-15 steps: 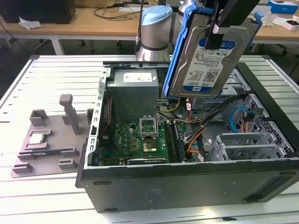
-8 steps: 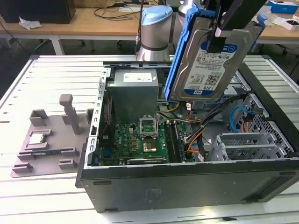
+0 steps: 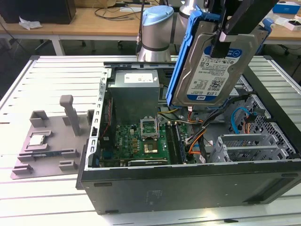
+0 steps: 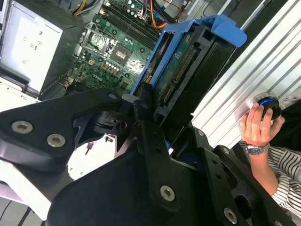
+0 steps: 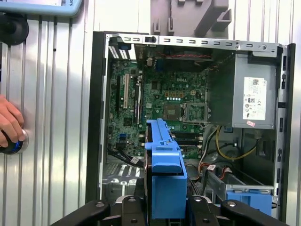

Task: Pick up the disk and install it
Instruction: 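Pick up the disk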

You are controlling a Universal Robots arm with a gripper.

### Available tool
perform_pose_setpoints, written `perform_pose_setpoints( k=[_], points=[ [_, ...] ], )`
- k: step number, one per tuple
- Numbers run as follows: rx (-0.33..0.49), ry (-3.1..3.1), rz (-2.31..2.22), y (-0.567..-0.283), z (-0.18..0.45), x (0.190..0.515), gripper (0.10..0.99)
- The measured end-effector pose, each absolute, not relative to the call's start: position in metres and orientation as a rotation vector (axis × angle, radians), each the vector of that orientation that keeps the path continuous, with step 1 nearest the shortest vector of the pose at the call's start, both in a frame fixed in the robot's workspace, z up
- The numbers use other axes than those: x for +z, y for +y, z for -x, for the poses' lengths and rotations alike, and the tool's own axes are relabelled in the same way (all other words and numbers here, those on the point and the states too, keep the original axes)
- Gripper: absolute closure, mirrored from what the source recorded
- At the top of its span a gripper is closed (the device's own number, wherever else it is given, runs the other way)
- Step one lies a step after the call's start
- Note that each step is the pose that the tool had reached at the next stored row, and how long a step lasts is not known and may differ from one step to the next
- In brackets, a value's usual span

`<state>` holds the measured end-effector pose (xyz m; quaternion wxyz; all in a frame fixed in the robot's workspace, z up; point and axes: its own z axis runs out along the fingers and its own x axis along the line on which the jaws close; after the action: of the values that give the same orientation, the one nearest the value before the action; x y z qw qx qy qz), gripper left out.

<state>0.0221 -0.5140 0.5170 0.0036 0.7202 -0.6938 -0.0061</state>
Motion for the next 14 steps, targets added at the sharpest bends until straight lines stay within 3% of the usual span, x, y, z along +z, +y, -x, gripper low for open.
perform_pose_setpoints(
  k=[14],
  points=[
    [-0.019, -2.175, -2.257, -0.545, -0.022, 0.516, 0.722]
  ],
)
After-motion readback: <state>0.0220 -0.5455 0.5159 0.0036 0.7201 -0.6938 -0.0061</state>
